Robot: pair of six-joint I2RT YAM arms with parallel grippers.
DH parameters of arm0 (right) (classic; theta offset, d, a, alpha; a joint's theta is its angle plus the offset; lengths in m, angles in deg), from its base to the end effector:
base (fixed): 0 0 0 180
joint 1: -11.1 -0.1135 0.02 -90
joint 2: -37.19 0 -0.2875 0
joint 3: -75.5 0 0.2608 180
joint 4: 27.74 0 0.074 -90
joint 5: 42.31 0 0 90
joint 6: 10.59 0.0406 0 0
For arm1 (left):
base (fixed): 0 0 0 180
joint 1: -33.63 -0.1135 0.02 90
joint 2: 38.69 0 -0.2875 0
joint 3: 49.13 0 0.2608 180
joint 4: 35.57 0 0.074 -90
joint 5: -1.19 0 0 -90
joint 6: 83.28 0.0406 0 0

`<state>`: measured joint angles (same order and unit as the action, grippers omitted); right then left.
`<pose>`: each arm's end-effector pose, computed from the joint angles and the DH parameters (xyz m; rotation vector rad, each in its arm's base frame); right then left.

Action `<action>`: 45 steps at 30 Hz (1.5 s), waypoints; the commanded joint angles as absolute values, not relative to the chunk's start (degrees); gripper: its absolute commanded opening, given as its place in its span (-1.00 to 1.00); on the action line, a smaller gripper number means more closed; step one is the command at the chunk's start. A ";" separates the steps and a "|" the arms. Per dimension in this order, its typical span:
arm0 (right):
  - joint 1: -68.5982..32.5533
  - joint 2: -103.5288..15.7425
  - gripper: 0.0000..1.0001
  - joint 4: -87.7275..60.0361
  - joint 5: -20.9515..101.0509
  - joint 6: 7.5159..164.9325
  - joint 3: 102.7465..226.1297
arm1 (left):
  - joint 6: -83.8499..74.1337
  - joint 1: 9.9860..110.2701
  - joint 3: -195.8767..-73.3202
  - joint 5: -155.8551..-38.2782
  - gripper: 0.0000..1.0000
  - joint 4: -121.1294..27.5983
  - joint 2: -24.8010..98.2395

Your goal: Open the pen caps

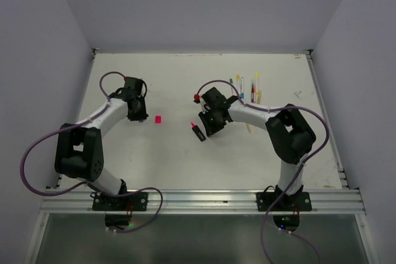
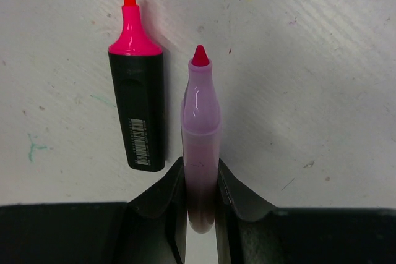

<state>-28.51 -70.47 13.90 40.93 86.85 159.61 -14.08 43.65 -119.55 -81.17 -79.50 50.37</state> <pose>0.3007 0.2550 0.1795 -0.8005 2.6464 0.3924 0.3112 -0.0495 0.2162 -0.2914 2.6299 -0.0013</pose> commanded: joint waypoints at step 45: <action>-16.68 -66.16 0.49 16.59 60.26 93.82 174.39 | -13.50 42.86 -121.95 -83.62 1.00 -76.22 34.21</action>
<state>-19.44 -62.29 16.19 53.76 91.57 169.97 -14.47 43.39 -122.83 -85.04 -77.14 40.69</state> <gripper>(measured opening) 0.757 0.986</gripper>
